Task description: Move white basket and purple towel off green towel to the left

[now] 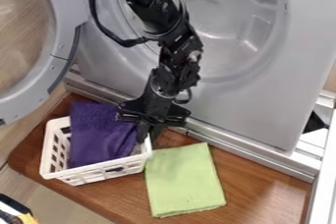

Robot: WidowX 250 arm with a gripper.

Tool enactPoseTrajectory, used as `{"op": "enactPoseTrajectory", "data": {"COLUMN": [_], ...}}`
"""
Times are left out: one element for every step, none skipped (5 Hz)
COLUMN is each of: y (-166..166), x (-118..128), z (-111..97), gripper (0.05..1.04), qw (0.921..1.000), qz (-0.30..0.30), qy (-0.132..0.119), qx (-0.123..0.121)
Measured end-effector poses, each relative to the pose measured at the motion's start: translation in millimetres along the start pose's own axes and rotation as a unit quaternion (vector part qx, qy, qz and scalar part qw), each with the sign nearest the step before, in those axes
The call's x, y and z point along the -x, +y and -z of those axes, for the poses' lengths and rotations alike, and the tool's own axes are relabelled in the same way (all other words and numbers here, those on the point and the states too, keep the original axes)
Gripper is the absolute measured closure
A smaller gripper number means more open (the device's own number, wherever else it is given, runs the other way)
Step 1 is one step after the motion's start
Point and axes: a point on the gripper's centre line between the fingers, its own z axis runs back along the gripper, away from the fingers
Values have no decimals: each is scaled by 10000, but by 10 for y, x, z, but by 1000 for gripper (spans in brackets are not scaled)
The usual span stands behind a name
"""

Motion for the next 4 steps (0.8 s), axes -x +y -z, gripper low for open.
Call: {"op": "enactPoseTrajectory", "data": {"y": [-12, -106, -240, -297], "x": [-70, -117, -89, -75], "z": [-38, -105, -173, -215], "gripper": [781, 484, 178, 72], "qw": [9999, 9999, 9993, 9988], "qz": [-135, -7, 236, 384], "qy": [-30, -138, -220, -258], "qx": [3, 94, 186, 188]}}
